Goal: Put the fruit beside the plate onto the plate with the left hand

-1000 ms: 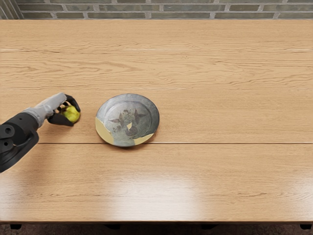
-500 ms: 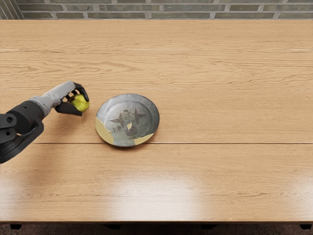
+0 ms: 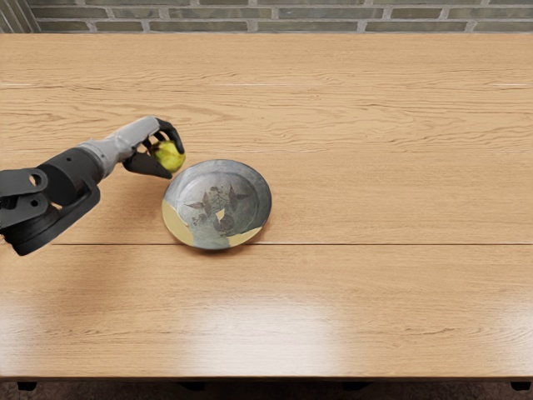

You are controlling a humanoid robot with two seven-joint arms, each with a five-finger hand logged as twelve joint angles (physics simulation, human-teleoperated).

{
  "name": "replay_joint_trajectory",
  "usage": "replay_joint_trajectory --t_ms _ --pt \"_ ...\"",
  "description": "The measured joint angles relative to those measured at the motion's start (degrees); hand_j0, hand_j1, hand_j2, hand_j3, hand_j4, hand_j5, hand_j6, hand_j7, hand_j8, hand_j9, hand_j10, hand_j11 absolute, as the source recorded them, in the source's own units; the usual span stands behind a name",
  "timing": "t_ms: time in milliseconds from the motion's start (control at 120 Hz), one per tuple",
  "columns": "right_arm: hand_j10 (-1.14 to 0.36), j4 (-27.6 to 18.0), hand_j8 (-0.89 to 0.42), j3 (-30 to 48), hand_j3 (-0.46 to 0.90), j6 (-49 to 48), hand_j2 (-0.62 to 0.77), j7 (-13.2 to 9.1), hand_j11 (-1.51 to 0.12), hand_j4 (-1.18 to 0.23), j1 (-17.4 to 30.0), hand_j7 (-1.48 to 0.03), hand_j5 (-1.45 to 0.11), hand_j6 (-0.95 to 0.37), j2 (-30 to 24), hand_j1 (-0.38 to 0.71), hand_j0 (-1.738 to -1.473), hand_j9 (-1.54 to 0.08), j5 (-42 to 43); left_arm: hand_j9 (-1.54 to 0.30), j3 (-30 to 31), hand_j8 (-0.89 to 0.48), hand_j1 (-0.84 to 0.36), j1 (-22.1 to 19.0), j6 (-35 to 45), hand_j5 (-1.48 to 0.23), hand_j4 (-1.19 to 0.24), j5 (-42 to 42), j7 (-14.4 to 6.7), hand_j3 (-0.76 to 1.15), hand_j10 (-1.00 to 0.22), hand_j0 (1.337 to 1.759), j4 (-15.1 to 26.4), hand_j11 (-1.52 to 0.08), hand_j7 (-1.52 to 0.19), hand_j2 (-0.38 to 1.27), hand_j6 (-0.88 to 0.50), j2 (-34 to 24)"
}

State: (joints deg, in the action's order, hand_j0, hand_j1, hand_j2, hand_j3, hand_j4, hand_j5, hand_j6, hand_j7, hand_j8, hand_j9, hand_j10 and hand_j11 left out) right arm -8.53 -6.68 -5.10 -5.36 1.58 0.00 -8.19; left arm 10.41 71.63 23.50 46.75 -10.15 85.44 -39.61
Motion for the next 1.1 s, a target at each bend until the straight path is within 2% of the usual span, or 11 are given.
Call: replay_joint_trajectory --t_ms 350,567,950,1100 --pt "-0.03 0.0 -0.03 0.0 0.0 0.0 -0.01 0.0 -0.05 -0.03 0.0 -0.05 -0.05 -0.03 0.0 -0.31 -1.658 -0.05 0.0 -0.89 -5.7 -0.25 -0.39 -0.1 -3.6 -1.03 -0.58 -1.7 -2.5 0.0 -0.54 1.655 1.0 -0.91 -0.92 0.3 -0.21 6.4" --pt "-0.03 0.0 -0.03 0.0 0.0 0.0 -0.01 0.0 -0.05 -0.03 0.0 -0.05 -0.05 -0.04 0.0 -0.31 -1.658 -0.05 0.0 -0.89 -6.4 -0.25 -0.39 -0.8 -4.9 -1.02 -0.59 -2.9 -3.5 0.0 -0.54 1.654 2.1 -0.92 -0.92 0.3 -0.21 7.1" --pt "-0.03 0.0 -0.03 0.0 0.0 0.0 -0.01 0.0 -0.05 -0.03 0.0 -0.05 -0.05 -0.03 0.0 -0.31 -1.658 -0.05 0.0 -0.88 -6.4 -0.25 -0.39 -4.5 -6.5 -1.01 -0.59 -3.3 -4.2 0.0 -0.54 1.655 2.2 -0.91 -0.91 0.3 -0.22 7.2" --pt "-0.03 0.0 -0.03 0.0 0.0 0.0 -0.01 0.0 -0.05 -0.03 0.0 -0.05 -0.05 -0.03 0.0 -0.31 -1.658 -0.05 0.0 -0.82 -6.3 -0.29 -0.36 -4.9 -6.6 -0.93 -0.56 -3.3 -4.3 0.0 -0.57 1.656 2.2 -0.85 -0.84 0.25 -0.25 7.2"
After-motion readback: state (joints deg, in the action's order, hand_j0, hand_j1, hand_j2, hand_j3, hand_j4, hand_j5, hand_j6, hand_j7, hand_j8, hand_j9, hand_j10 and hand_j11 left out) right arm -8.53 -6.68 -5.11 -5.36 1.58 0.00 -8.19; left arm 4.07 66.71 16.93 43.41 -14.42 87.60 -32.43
